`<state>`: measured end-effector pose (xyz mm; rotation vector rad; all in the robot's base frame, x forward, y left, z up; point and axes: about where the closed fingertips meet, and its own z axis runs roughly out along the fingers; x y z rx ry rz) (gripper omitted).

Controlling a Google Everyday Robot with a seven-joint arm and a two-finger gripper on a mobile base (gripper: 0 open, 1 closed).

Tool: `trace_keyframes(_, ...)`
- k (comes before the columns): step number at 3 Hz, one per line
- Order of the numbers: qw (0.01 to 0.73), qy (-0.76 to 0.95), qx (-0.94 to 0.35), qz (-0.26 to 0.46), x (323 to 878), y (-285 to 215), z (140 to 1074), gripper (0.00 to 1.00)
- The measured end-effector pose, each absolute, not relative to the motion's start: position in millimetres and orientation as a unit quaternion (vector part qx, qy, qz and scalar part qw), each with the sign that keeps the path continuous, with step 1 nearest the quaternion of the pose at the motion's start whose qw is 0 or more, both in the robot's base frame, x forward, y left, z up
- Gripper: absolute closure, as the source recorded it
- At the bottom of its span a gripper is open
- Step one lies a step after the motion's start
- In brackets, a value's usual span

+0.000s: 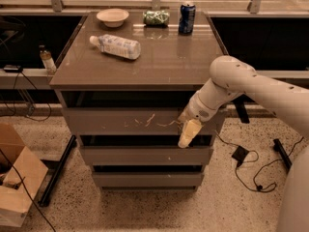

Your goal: Close top drawer

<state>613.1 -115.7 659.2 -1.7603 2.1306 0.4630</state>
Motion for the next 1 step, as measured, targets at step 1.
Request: trace_keyframes(1, 0.169, 0.749, -0.619, 0.163, 613.0, -115.7, 659.1, 0.00)
